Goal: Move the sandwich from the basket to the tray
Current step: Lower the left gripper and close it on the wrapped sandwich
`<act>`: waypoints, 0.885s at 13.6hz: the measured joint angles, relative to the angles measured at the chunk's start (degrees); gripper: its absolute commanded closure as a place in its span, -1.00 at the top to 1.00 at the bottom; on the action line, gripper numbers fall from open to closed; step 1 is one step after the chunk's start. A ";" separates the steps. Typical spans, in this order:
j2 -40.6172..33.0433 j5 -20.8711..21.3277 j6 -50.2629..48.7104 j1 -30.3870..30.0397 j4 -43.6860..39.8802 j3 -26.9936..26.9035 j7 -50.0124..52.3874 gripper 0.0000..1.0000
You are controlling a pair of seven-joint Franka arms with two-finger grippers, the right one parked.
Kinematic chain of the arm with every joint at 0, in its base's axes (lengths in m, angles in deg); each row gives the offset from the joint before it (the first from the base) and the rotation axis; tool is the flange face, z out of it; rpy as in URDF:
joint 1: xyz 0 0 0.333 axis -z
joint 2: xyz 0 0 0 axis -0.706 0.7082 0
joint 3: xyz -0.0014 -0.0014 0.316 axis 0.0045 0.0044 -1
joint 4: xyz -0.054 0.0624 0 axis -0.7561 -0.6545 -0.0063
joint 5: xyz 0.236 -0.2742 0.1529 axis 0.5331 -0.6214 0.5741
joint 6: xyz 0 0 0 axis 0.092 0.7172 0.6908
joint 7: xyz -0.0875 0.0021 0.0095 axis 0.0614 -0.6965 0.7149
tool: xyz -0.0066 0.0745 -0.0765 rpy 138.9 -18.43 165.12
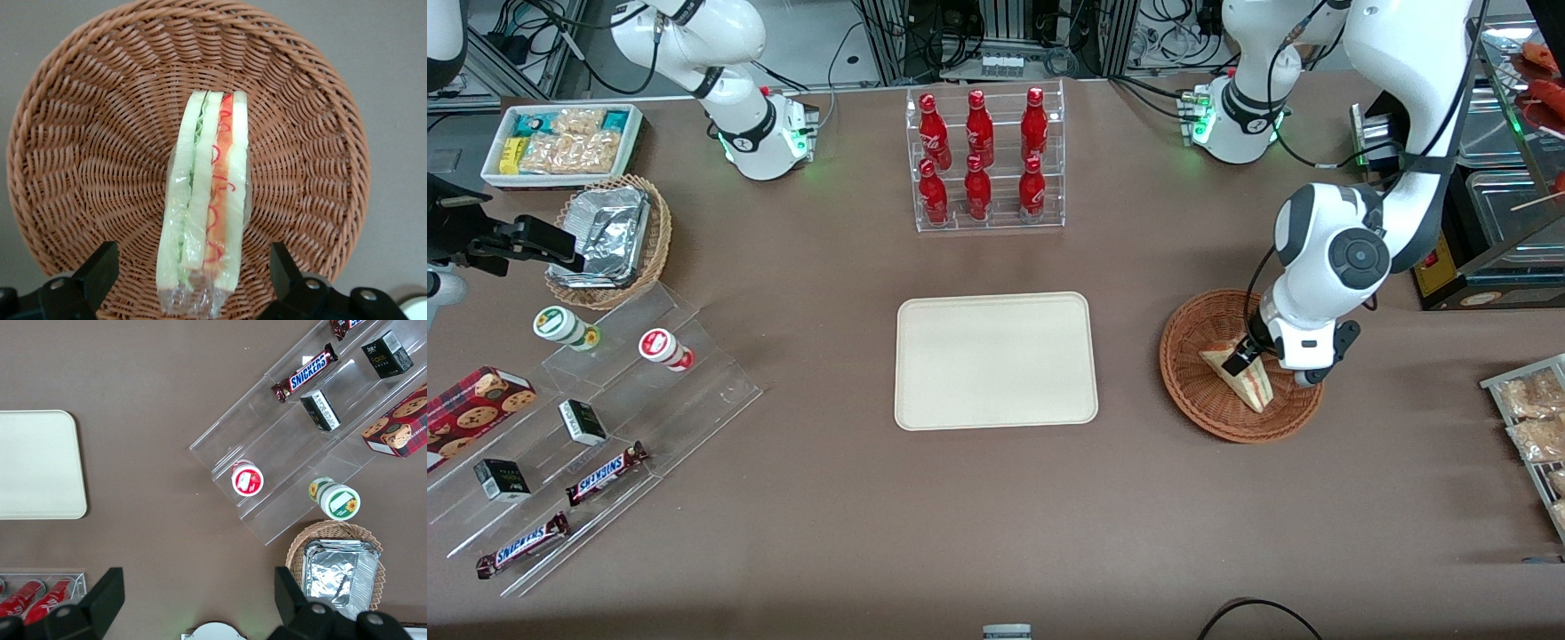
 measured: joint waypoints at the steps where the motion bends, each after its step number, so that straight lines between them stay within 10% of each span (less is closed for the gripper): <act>1: 0.59 0.00 0.54 0.00 0.00 0.00 0.10 1.00; 5: 2.93 0.00 3.18 0.00 -0.01 -0.01 0.28 0.99; 6: 3.44 0.00 3.49 0.00 -0.01 -0.02 0.30 0.72; 8: 4.11 0.00 4.05 0.00 -0.02 -0.03 0.34 -0.67; 9: 4.23 0.00 4.12 0.00 -0.02 -0.05 0.35 -1.00; 12: 4.21 0.02 4.08 0.00 -0.12 -0.06 0.34 -1.00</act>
